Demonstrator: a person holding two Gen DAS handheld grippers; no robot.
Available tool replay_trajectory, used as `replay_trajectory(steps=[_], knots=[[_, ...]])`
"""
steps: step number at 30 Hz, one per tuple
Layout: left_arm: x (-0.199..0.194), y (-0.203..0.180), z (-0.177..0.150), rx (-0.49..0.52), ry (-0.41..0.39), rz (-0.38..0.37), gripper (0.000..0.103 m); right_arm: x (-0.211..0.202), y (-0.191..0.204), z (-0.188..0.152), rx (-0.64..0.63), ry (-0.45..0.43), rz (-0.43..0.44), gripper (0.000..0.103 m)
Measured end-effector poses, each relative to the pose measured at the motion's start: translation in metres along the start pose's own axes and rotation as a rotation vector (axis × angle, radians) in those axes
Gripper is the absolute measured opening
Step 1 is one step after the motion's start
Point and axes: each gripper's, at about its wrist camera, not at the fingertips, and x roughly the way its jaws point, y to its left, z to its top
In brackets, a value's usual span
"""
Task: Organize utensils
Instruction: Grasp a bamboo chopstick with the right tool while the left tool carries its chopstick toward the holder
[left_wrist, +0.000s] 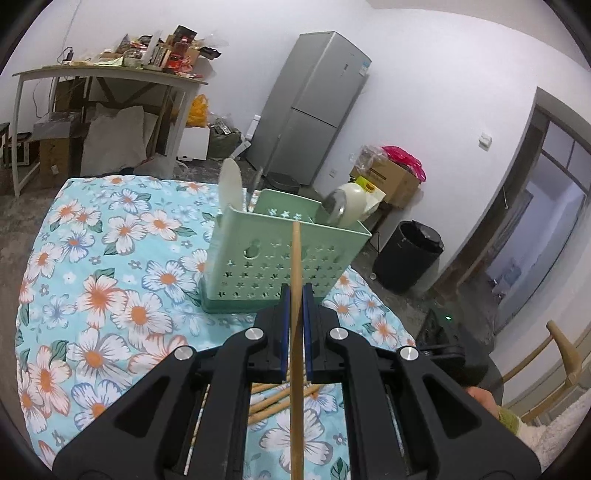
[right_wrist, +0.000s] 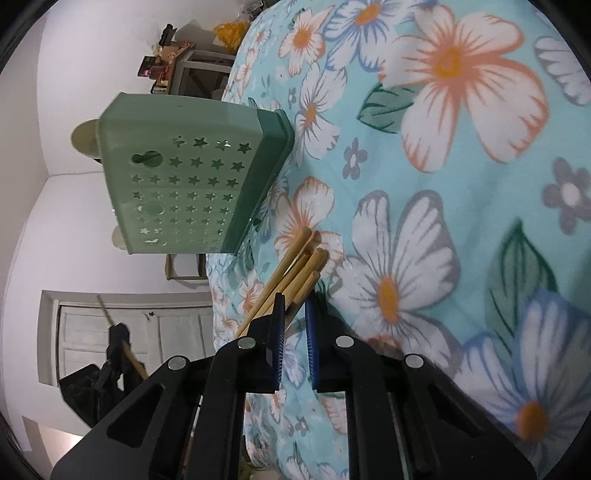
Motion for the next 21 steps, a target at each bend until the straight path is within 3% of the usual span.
replay_trajectory(steps=[6,14,21], knots=[[-0.003,0.003,0.013,0.003,-0.038,0.013,0.005,-0.024,0.022,-0.001,-0.1,-0.062,0.004,0.009],[-0.006,0.001,0.029,0.021,-0.055,0.011,0.005,-0.065,0.08,-0.001,-0.353,-0.173,0.009,0.006],[-0.012,-0.01,0.064,0.043,-0.145,-0.027,0.005,-0.074,0.112,-0.002,-0.477,-0.202,0.013,0.006]])
